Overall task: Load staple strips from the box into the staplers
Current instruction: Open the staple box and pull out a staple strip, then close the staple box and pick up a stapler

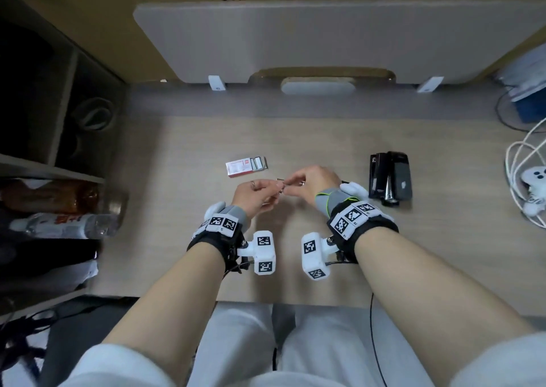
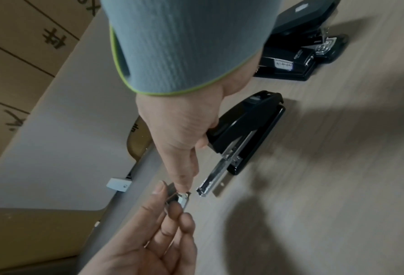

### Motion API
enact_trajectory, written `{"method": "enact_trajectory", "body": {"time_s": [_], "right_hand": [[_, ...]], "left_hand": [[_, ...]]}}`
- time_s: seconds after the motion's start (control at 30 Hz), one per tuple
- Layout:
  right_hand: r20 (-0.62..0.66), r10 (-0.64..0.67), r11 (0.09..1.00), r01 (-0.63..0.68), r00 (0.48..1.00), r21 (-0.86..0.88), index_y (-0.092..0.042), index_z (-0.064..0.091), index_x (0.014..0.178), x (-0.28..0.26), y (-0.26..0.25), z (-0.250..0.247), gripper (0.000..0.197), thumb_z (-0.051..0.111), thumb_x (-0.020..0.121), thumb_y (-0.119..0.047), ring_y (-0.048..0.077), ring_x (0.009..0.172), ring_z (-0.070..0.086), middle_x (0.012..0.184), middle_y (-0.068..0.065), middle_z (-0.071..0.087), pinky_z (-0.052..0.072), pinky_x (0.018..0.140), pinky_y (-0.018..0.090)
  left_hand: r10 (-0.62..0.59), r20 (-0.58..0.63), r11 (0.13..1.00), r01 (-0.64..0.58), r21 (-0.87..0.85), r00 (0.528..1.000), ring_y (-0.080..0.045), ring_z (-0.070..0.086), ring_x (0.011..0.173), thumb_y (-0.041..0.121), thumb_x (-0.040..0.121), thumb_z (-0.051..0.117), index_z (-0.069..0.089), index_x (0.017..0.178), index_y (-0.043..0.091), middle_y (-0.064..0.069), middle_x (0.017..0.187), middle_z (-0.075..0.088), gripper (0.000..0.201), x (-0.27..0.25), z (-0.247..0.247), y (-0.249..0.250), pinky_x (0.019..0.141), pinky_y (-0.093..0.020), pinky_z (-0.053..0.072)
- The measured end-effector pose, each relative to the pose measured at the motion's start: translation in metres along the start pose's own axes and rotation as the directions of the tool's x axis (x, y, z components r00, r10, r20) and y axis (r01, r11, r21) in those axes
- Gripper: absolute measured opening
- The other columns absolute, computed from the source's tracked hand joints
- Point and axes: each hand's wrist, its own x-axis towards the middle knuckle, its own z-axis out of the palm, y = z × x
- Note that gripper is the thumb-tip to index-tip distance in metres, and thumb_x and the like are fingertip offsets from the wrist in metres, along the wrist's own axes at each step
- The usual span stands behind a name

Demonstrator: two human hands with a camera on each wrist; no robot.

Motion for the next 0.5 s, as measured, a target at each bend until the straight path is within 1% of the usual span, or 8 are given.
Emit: {"method": "enact_trajectory", "body": {"time_s": [0.03, 0.07, 0.13, 0.17, 0.23, 0.33, 0.4, 0.5], "right_hand": [[-0.032, 0.006, 0.999, -0.007, 0.999, -0.047, -0.039, 0.075, 0.095, 0.004, -0.001, 0.005, 0.023, 0.074, 0.075, -0.05, 0.005, 0.084, 0.063, 0.083, -0.019, 0.07, 0.043, 0.071, 0.021], [-0.076, 0.01, 0.995, -0.017, 0.997, -0.094, -0.039, 0.075, 0.096, 0.01, -0.002, 0.011, 0.024, 0.072, 0.076, -0.052, 0.007, 0.091, 0.063, 0.088, -0.018, 0.072, 0.043, 0.077, 0.023], [-0.173, -0.038, 0.978, 0.001, 0.984, -0.207, -0.038, 0.074, 0.097, 0.02, -0.004, 0.02, 0.026, 0.068, 0.077, -0.055, 0.014, 0.106, 0.057, 0.098, -0.016, 0.074, 0.034, 0.088, 0.03], [-0.228, -0.069, 0.964, 0.007, 0.971, -0.266, -0.038, 0.074, 0.096, 0.023, -0.005, 0.023, 0.025, 0.067, 0.078, -0.055, 0.017, 0.108, 0.052, 0.1, -0.015, 0.073, 0.03, 0.089, 0.033], [-0.303, -0.062, 0.937, -0.049, 0.951, -0.346, -0.039, 0.073, 0.092, 0.032, -0.009, 0.025, 0.023, 0.065, 0.078, -0.054, 0.019, 0.111, 0.045, 0.101, -0.015, 0.07, 0.024, 0.088, 0.037], [-0.234, -0.003, 0.916, -0.092, 0.972, -0.39, -0.041, 0.073, 0.093, 0.041, -0.011, 0.027, 0.021, 0.069, 0.076, -0.053, 0.018, 0.118, 0.043, 0.101, -0.015, 0.071, 0.023, 0.091, 0.038], [-0.187, 0.041, 0.905, -0.116, 0.981, -0.408, -0.041, 0.073, 0.094, 0.043, -0.009, 0.027, 0.022, 0.069, 0.076, -0.054, 0.017, 0.117, 0.044, 0.1, -0.015, 0.072, 0.024, 0.094, 0.038], [-0.192, 0.074, 0.884, -0.153, 0.979, -0.442, -0.042, 0.073, 0.089, 0.047, -0.007, 0.036, 0.018, 0.067, 0.076, -0.053, 0.017, 0.116, 0.044, 0.097, -0.015, 0.072, 0.021, 0.098, 0.038]], "left_hand": [[-0.013, -0.002, 1.0, 0.013, 0.008, 1.0, -0.013, 0.06, 0.061, 0.02, 0.083, 0.076, 0.073, 0.089, 0.013, 0.0, 0.07, 0.068, 0.009, 0.005, -0.004, -0.002, 0.069, -0.025, 0.054], [-0.029, -0.009, 1.0, 0.029, 0.011, 1.0, -0.014, 0.059, 0.06, 0.019, 0.084, 0.076, 0.074, 0.087, 0.013, 0.0, 0.069, 0.068, 0.007, 0.012, -0.009, -0.003, 0.072, -0.028, 0.054], [-0.047, -0.028, 0.999, 0.047, 0.018, 0.999, -0.012, 0.058, 0.058, 0.019, 0.083, 0.077, 0.073, 0.085, 0.013, 0.001, 0.066, 0.069, 0.007, 0.022, -0.016, -0.007, 0.074, -0.03, 0.054], [-0.054, -0.031, 0.998, 0.055, 0.028, 0.998, -0.011, 0.057, 0.056, 0.02, 0.082, 0.077, 0.073, 0.086, 0.013, 0.002, 0.065, 0.069, 0.008, 0.025, -0.018, -0.008, 0.072, -0.029, 0.054], [-0.088, -0.014, 0.994, 0.089, 0.061, 0.996, -0.011, 0.057, 0.056, 0.019, 0.083, 0.077, 0.073, 0.087, 0.012, 0.002, 0.064, 0.069, 0.009, 0.038, -0.026, -0.011, 0.066, -0.026, 0.054], [-0.149, 0.034, 0.984, 0.145, 0.107, 0.988, -0.013, 0.057, 0.059, 0.014, 0.085, 0.074, 0.071, 0.097, 0.002, -0.004, 0.071, 0.068, 0.017, 0.054, -0.035, -0.011, 0.062, -0.023, 0.054], [-0.171, 0.064, 0.978, 0.162, 0.13, 0.983, -0.013, 0.057, 0.06, 0.013, 0.086, 0.073, 0.071, 0.1, 0.0, -0.006, 0.074, 0.066, 0.019, 0.061, -0.035, -0.008, 0.059, -0.021, 0.054], [-0.204, 0.117, 0.969, 0.183, 0.167, 0.972, -0.012, 0.055, 0.058, 0.012, 0.087, 0.071, 0.072, 0.092, 0.005, -0.007, 0.072, 0.064, 0.008, 0.074, -0.034, -0.004, 0.055, -0.019, 0.052]]}}
